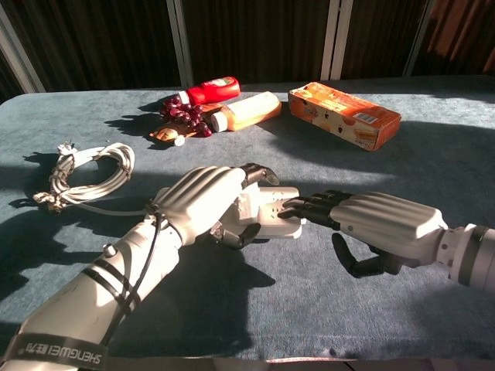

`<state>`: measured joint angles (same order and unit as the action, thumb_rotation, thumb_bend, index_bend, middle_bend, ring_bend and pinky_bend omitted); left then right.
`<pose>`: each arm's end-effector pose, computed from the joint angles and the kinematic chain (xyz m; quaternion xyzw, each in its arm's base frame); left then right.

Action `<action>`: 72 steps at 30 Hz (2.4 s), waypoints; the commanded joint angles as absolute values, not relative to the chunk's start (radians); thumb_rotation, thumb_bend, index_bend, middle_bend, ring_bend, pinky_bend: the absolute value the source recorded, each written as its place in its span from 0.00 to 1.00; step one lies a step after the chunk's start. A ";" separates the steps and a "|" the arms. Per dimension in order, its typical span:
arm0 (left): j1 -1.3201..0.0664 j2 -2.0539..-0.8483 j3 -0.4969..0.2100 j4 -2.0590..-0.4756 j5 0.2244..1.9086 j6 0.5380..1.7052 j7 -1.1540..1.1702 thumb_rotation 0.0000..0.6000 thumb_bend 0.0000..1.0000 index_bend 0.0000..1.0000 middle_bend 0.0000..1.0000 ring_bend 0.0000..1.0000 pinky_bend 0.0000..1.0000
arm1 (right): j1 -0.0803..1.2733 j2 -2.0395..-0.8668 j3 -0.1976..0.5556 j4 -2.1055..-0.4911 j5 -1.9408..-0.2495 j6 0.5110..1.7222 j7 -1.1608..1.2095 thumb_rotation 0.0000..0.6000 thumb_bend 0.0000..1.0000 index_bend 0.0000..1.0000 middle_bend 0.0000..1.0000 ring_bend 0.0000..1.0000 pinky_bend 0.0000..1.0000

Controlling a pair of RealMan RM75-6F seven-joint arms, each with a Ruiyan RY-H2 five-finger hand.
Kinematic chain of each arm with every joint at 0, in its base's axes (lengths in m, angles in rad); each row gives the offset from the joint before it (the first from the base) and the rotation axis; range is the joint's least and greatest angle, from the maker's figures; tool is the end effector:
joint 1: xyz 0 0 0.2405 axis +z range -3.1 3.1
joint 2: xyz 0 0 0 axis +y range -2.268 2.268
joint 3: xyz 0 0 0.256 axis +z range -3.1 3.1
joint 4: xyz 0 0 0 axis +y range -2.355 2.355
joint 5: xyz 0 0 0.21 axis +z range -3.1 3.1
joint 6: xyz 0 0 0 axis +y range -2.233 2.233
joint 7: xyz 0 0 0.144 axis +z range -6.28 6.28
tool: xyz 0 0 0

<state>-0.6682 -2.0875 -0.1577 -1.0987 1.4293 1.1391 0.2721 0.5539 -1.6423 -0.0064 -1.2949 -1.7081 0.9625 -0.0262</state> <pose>-0.0869 0.2780 -0.1366 -0.7265 -0.3477 -0.4729 0.3572 -0.1935 -0.2552 -0.0680 0.8294 -0.3254 0.3615 0.2748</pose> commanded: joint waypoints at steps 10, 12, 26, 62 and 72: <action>-0.668 -2.069 -0.166 -1.118 1.439 1.161 0.264 1.00 0.52 0.24 0.34 0.32 0.38 | 0.587 -1.678 -0.009 -1.316 -1.611 0.881 -0.174 1.00 1.00 0.13 0.15 0.02 0.07; -0.668 -2.063 -0.169 -1.128 1.440 1.165 0.264 1.00 0.53 0.24 0.34 0.32 0.39 | 0.588 -1.676 -0.010 -1.321 -1.598 0.876 -0.190 1.00 1.00 0.13 0.15 0.02 0.07; -0.611 -1.864 -0.184 -1.318 1.465 1.268 0.270 1.00 0.52 0.24 0.34 0.32 0.38 | 0.545 -1.560 -0.008 -1.406 -1.645 1.075 -0.116 1.00 1.00 0.09 0.15 0.02 0.06; -0.335 -1.434 -0.024 -1.411 1.422 1.272 -0.076 1.00 0.39 0.00 0.00 0.01 0.17 | 0.231 -1.106 -0.056 -1.685 -1.497 1.377 -0.183 1.00 0.43 0.00 0.01 0.00 0.00; -0.135 -1.118 0.057 -1.657 1.416 1.499 0.095 1.00 0.43 0.00 0.00 0.00 0.10 | 0.027 -1.114 -0.018 -1.649 -1.430 1.665 -0.163 1.00 0.26 0.00 0.00 0.00 0.00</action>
<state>-0.1958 -1.1822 0.0259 -1.5859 1.4136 1.4405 0.1176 0.0739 -1.1047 -0.0339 -1.6673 -1.4539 1.6146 -0.1749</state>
